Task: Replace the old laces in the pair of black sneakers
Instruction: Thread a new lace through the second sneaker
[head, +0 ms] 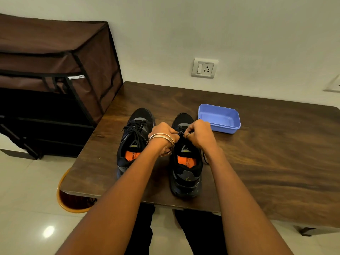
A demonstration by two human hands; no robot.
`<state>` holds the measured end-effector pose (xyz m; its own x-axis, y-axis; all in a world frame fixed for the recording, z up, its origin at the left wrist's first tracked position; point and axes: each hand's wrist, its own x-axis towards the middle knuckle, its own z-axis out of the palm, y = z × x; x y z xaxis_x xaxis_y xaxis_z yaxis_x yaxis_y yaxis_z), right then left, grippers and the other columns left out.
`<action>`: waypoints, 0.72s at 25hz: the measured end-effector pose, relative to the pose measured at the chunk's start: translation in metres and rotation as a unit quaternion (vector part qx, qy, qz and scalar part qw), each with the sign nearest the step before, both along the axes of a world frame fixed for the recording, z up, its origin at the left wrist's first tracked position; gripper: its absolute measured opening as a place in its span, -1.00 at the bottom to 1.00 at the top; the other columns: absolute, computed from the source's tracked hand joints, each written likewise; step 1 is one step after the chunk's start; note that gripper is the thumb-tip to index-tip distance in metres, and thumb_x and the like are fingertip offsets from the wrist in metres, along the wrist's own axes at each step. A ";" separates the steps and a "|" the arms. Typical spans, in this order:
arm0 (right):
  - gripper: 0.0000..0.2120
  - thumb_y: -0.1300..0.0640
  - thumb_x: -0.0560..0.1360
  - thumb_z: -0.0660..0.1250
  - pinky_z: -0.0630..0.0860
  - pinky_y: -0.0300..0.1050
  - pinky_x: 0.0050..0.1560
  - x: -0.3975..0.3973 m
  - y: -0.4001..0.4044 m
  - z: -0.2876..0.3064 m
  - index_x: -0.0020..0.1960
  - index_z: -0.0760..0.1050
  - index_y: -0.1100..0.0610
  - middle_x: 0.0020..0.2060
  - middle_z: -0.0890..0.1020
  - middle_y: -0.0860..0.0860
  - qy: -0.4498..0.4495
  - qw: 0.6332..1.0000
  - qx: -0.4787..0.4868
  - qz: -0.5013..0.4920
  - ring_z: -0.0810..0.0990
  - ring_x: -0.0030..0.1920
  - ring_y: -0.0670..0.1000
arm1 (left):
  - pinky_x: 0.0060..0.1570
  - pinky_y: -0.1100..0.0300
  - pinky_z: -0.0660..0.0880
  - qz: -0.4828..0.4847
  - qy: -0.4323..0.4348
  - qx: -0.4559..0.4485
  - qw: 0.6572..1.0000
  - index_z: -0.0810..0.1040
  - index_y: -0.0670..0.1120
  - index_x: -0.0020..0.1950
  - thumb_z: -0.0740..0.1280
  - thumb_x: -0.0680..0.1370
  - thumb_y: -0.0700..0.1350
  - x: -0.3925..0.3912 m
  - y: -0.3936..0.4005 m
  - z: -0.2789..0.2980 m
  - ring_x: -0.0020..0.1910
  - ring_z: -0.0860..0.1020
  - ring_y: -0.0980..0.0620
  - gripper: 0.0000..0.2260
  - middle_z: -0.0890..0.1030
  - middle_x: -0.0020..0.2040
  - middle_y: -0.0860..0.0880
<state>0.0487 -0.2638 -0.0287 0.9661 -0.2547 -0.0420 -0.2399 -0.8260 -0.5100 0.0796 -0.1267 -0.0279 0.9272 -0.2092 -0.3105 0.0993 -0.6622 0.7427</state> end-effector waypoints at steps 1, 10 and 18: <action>-0.86 0.31 0.44 0.37 0.63 -0.02 -0.08 0.000 0.000 0.000 -0.21 0.70 0.20 -0.22 0.70 0.12 0.009 1.000 -0.006 0.007 0.65 -0.15 0.08 | -0.14 -0.05 0.64 -0.007 -0.005 0.008 1.000 0.71 0.03 -0.04 0.43 0.43 -0.17 -0.001 -0.001 0.002 -0.11 0.65 -0.14 -0.83 0.68 -0.07 -0.07; -0.82 0.30 0.50 0.28 0.58 0.13 0.02 -0.006 -0.002 -0.009 -0.15 0.64 0.32 -0.17 0.69 0.20 0.016 0.999 0.036 0.018 0.62 -0.09 0.17 | -0.06 -0.02 0.63 -0.055 0.002 0.009 0.998 0.69 0.06 0.05 0.47 0.40 -0.13 0.003 0.003 0.003 -0.09 0.64 -0.09 -0.76 0.68 -0.05 -0.05; -0.80 0.23 0.52 0.24 0.57 0.14 0.05 0.000 0.003 -0.014 -0.09 0.62 0.29 -0.09 0.66 0.19 0.045 0.996 0.066 -0.028 0.60 -0.03 0.20 | -0.22 0.17 0.57 -0.133 0.023 -0.008 0.991 0.64 -0.02 0.16 0.49 0.45 -0.01 0.002 0.012 0.011 -0.24 0.62 0.01 -0.70 0.66 -0.17 -0.01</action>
<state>0.0491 -0.2606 -0.0432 0.9413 -0.2953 -0.1635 -0.3334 -0.7374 -0.5875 0.0820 -0.1148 -0.0166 0.8233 -0.4501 -0.3458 -0.0435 -0.6576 0.7521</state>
